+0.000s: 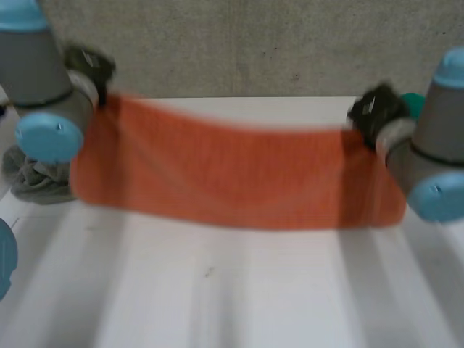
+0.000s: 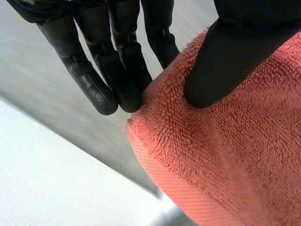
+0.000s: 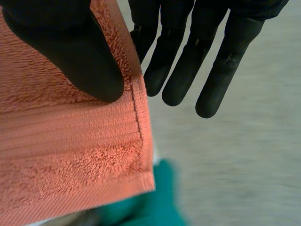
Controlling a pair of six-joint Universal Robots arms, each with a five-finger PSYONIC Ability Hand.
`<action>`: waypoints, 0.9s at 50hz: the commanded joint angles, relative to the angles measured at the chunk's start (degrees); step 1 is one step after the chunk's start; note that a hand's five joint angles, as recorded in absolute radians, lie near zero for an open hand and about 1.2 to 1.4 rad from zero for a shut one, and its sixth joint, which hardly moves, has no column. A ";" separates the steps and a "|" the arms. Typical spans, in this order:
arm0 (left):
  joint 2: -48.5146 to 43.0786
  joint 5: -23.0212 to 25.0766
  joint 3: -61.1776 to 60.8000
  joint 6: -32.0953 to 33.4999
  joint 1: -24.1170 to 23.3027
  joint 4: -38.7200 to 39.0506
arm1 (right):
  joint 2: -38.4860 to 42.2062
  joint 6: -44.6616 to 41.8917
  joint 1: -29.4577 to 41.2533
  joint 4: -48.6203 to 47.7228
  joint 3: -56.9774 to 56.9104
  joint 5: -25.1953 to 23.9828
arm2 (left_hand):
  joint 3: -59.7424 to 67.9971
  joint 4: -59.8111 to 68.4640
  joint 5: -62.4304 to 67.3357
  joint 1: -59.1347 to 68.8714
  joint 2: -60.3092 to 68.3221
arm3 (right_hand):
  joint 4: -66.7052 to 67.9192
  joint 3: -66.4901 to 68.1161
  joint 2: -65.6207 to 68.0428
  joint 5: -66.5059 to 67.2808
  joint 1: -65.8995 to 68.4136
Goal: Fold the laundry.
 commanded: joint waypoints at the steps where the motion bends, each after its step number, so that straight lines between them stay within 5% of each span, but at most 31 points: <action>1: 8.01 0.07 3.27 -21.47 1.22 18.15 | 3.47 28.84 -3.17 -24.66 -24.72 5.31 | 11.59 11.36 13.45 13.48 11.35 | 11.50 11.92 12.27 12.70 14.77; 7: 12.16 4.47 -5.96 -27.84 0.52 24.50 | 1.18 32.49 -1.77 -32.51 -19.01 4.61 | 11.59 11.36 13.45 13.48 11.35 | 11.50 11.92 12.27 12.70 14.77; 16: 10.33 6.50 -18.18 -21.52 1.04 30.13 | 0.21 30.20 -1.07 -35.51 -8.47 2.41 | 11.59 11.36 13.45 13.48 11.35 | 11.50 11.92 12.27 12.70 14.77; 27: 7.68 7.11 -31.28 -16.33 1.92 30.31 | 5.04 27.13 -2.47 -27.78 3.75 1.27 | 11.59 11.36 13.45 13.48 11.35 | 11.50 11.92 12.27 12.70 14.77; 37: 13.91 12.03 -46.48 -3.50 4.47 22.76 | 5.49 23.08 -4.14 -14.16 13.33 0.04 | 11.59 11.36 13.45 13.48 11.35 | 11.50 11.92 12.27 12.70 14.77; 45: 25.69 12.56 -62.12 12.74 6.14 6.52 | -5.58 14.22 -7.57 4.47 21.15 -2.33 | 11.59 11.36 13.45 13.48 11.35 | 11.50 11.92 12.27 12.70 14.77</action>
